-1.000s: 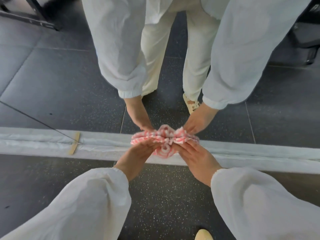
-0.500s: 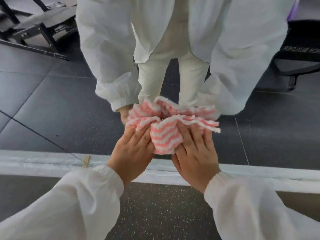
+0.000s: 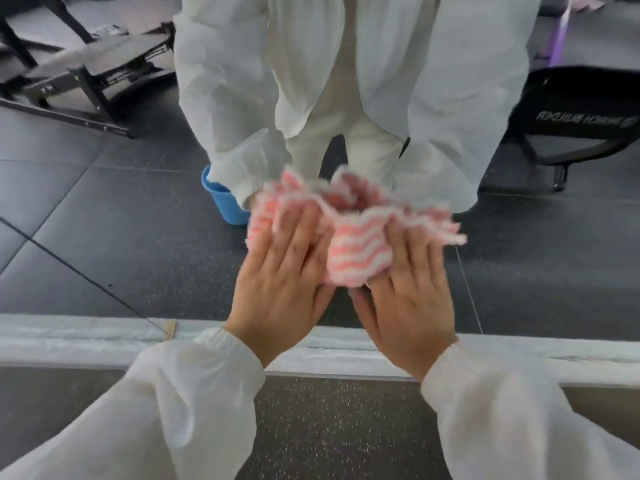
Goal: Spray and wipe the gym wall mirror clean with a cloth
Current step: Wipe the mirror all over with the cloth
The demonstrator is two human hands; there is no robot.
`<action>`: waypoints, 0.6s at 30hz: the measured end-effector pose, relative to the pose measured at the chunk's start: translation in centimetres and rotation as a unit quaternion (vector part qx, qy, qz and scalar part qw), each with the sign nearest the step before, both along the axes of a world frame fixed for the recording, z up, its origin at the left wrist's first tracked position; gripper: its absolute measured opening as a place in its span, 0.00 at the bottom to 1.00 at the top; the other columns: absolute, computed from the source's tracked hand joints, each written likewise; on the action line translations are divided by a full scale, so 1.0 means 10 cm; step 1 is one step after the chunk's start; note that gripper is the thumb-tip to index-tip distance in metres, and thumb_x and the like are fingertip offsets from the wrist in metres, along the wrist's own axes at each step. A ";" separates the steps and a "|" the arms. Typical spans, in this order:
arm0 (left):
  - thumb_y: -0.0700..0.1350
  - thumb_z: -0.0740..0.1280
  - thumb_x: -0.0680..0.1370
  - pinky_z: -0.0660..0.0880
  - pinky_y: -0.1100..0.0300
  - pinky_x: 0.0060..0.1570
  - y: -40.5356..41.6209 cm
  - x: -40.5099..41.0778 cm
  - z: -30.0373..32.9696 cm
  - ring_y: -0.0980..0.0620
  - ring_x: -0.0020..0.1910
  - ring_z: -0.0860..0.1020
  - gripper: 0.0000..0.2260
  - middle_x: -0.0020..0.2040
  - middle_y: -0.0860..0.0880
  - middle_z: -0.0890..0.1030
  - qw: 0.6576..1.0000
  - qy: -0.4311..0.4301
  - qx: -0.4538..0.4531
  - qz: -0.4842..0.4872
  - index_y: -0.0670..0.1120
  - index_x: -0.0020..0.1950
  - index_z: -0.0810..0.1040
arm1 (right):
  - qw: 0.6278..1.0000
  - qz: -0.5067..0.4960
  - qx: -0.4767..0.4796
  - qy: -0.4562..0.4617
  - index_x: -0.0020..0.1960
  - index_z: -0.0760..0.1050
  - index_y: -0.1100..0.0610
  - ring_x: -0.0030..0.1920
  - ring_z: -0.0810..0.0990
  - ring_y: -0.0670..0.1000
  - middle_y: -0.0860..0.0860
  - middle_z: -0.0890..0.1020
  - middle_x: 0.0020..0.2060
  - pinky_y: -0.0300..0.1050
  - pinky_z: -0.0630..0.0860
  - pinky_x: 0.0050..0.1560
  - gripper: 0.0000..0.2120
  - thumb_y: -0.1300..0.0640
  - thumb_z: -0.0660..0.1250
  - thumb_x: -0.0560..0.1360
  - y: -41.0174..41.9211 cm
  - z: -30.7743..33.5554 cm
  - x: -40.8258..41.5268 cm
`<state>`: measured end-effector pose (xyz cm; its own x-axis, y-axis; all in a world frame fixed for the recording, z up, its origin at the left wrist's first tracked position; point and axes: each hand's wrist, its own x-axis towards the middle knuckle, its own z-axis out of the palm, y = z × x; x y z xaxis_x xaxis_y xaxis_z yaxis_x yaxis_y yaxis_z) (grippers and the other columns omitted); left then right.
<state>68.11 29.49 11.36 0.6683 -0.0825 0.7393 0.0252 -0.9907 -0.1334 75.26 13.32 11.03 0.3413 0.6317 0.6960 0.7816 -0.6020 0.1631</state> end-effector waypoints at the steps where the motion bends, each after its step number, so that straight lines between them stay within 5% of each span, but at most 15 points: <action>1: 0.54 0.48 0.83 0.41 0.49 0.74 -0.03 0.08 0.28 0.45 0.76 0.38 0.26 0.76 0.38 0.43 0.999 -0.033 -0.018 0.002 0.43 0.77 0.53 | 0.999 -0.001 0.041 -0.006 0.74 0.54 0.60 0.75 0.46 0.61 0.60 0.45 0.75 0.56 0.42 0.75 0.26 0.47 0.52 0.82 0.04 0.26 0.03; 5: 0.55 0.50 0.82 0.40 0.48 0.72 -0.13 0.31 0.93 0.34 0.71 0.48 0.27 0.69 0.33 0.50 0.989 -0.135 -0.052 0.035 0.45 0.77 0.49 | 0.987 -0.006 0.154 -0.041 0.67 0.61 0.56 0.71 0.50 0.66 0.61 0.53 0.70 0.56 0.41 0.74 0.18 0.48 0.54 0.81 0.20 0.87 0.15; 7: 0.52 0.53 0.81 0.38 0.50 0.73 -0.18 0.34 0.81 0.38 0.74 0.42 0.31 0.71 0.33 0.46 0.990 -0.125 -0.062 0.023 0.46 0.77 0.39 | 0.986 -0.006 0.160 -0.036 0.69 0.59 0.56 0.75 0.44 0.61 0.60 0.52 0.71 0.56 0.40 0.74 0.20 0.50 0.54 0.81 0.24 0.76 0.15; 10: 0.45 0.57 0.78 0.39 0.49 0.74 -0.14 0.21 0.26 0.46 0.75 0.36 0.33 0.76 0.41 0.36 0.999 -0.045 0.004 0.008 0.42 0.77 0.44 | 0.999 -0.004 0.050 -0.012 0.73 0.55 0.57 0.76 0.42 0.58 0.59 0.52 0.73 0.57 0.41 0.75 0.26 0.51 0.57 0.79 0.08 0.24 0.08; 12: 0.42 0.58 0.75 0.41 0.48 0.74 -0.04 0.09 -0.01 0.46 0.76 0.38 0.28 0.77 0.41 0.42 0.996 0.027 0.081 0.000 0.39 0.74 0.56 | 0.998 -0.016 -0.062 0.000 0.72 0.58 0.58 0.74 0.47 0.60 0.58 0.57 0.72 0.57 0.43 0.74 0.25 0.48 0.55 0.79 -0.13 -0.04 0.03; 14: 0.39 0.56 0.74 0.40 0.50 0.74 0.00 0.04 0.00 0.47 0.76 0.38 0.31 0.77 0.41 0.45 0.994 0.042 0.096 0.006 0.40 0.76 0.51 | 0.995 -0.028 -0.093 0.017 0.68 0.62 0.58 0.73 0.50 0.61 0.58 0.57 0.72 0.56 0.44 0.74 0.21 0.46 0.48 0.81 -0.27 -0.03 0.02; 16: 0.36 0.55 0.75 0.38 0.49 0.74 -0.07 0.11 0.30 0.45 0.76 0.39 0.34 0.77 0.41 0.39 0.999 -0.017 0.044 0.020 0.43 0.77 0.42 | 0.999 -0.024 -0.031 0.020 0.60 0.65 0.59 0.72 0.53 0.63 0.59 0.56 0.72 0.57 0.44 0.73 0.19 0.46 0.46 0.82 -0.26 0.25 0.06; 18: 0.33 0.58 0.75 0.38 0.49 0.73 -0.19 0.25 0.76 0.38 0.75 0.46 0.33 0.75 0.35 0.48 0.994 -0.100 -0.015 0.034 0.42 0.77 0.47 | 0.998 -0.018 0.061 -0.002 0.58 0.64 0.61 0.70 0.54 0.66 0.62 0.57 0.71 0.57 0.45 0.73 0.17 0.48 0.48 0.82 -0.18 0.68 0.14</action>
<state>70.61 27.60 18.95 0.5113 -0.0185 0.8592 0.1154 -0.9892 -0.0900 76.71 11.50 17.78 0.3595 0.5303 0.7678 0.7593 -0.6446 0.0896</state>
